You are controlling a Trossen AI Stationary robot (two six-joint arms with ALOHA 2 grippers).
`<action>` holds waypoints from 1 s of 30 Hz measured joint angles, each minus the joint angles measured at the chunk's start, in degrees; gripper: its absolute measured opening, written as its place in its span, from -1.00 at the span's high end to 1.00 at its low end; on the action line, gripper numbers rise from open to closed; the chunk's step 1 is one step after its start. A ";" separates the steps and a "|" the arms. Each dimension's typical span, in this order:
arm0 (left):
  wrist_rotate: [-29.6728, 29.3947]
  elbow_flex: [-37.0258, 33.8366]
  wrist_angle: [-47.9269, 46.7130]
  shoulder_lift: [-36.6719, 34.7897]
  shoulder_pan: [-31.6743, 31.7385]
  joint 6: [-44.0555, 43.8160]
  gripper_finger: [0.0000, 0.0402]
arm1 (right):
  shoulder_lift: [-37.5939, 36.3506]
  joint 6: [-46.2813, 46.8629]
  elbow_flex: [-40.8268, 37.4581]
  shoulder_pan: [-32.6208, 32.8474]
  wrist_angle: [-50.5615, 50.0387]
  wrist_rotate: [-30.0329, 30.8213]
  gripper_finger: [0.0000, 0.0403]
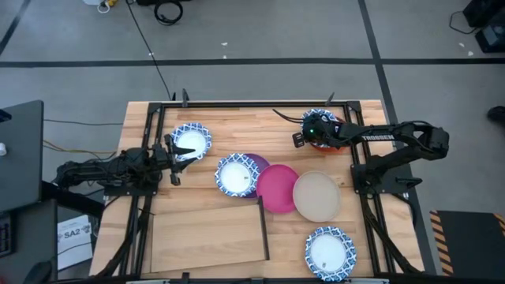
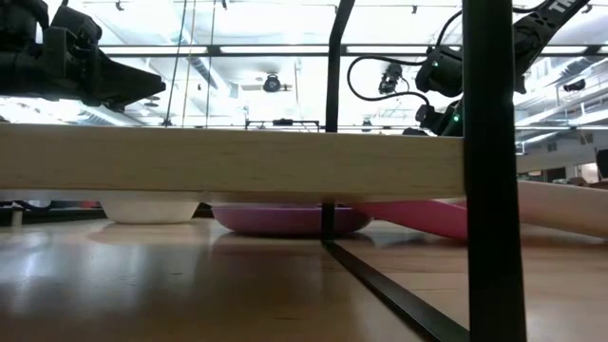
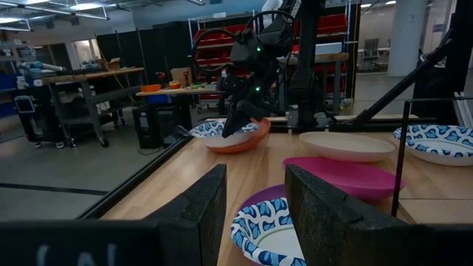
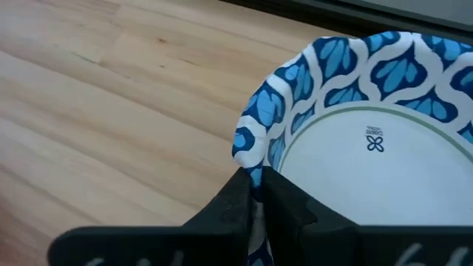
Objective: Place and stack plates onto a shelf
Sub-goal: Put the blue patterned bowl on the shelf
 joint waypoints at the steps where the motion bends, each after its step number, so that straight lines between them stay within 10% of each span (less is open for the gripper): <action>1: 0.00 0.00 0.00 0.00 0.00 0.00 0.27 | 0.00 0.00 0.00 0.00 -0.02 0.00 0.85; 30: 0.02 0.00 0.01 0.00 0.00 0.00 0.27 | -7.14 -1.33 -0.04 0.00 -1.34 0.24 0.92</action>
